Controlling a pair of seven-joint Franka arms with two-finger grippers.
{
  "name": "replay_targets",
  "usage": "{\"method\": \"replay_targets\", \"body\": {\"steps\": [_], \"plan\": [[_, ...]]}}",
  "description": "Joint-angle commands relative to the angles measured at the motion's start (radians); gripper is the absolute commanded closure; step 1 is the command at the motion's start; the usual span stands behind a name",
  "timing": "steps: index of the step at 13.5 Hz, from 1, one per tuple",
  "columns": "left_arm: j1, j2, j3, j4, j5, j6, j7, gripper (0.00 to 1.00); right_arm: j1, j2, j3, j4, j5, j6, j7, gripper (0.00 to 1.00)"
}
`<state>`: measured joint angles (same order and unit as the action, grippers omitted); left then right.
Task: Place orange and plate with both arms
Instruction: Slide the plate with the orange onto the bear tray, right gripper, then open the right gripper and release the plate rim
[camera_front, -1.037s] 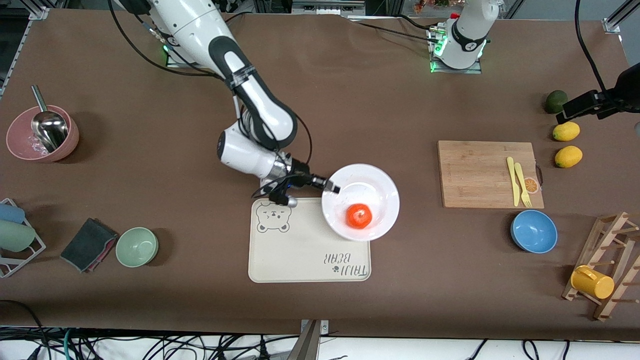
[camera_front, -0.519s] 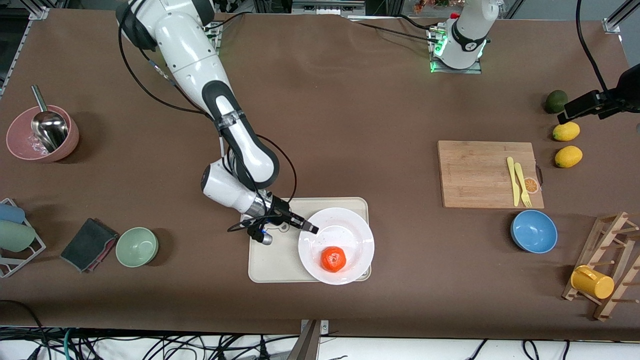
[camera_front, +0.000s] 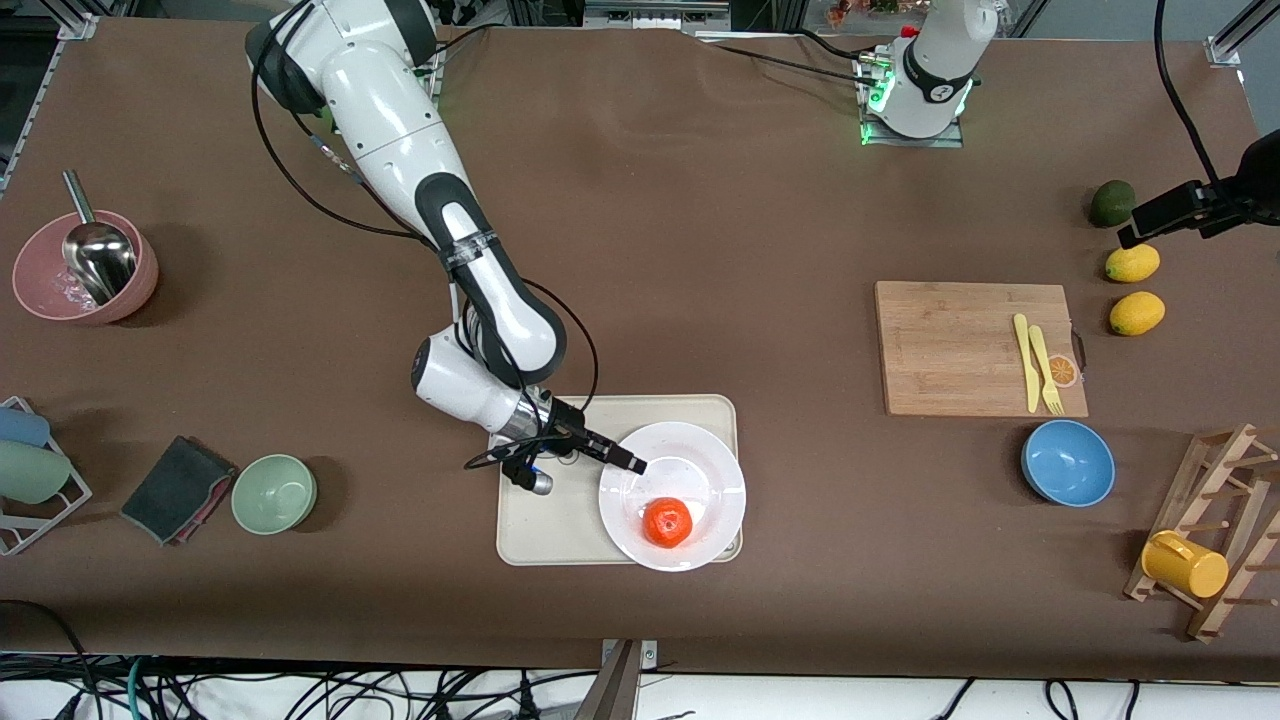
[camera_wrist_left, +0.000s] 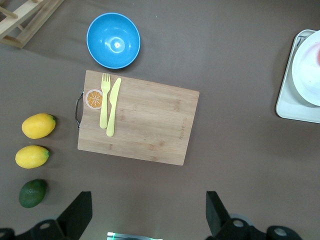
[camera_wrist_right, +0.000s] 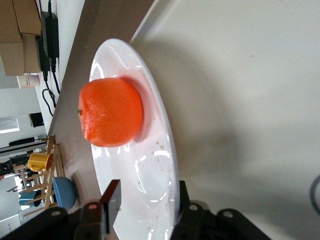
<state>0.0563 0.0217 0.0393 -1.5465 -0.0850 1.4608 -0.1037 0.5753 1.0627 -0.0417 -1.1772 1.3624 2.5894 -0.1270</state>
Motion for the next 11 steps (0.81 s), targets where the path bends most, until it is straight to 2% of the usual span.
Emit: {"method": "replay_targets", "body": {"steps": [1,3,5,9,11], "plan": [[0.013,0.001,0.001,0.006,-0.029,-0.003,0.015,0.0,0.011,-0.029,-0.017,-0.031,-0.193,-0.005,0.026,0.0],[0.014,0.001,0.001,0.006,-0.029,-0.003,0.016,0.0,0.011,-0.085,-0.018,-0.103,-0.401,-0.009,0.027,0.0],[0.02,0.001,0.001,0.006,-0.027,-0.005,0.018,0.0,0.012,-0.139,-0.049,-0.163,-0.558,-0.049,0.026,0.0],[0.02,0.006,-0.001,0.006,-0.029,-0.003,0.018,0.0,0.05,-0.24,-0.174,-0.173,-0.924,-0.337,0.027,0.0],[0.022,0.001,0.001,0.006,-0.029,-0.008,0.018,0.0,0.072,-0.283,-0.234,-0.173,-1.028,-0.454,0.03,0.0]]}}
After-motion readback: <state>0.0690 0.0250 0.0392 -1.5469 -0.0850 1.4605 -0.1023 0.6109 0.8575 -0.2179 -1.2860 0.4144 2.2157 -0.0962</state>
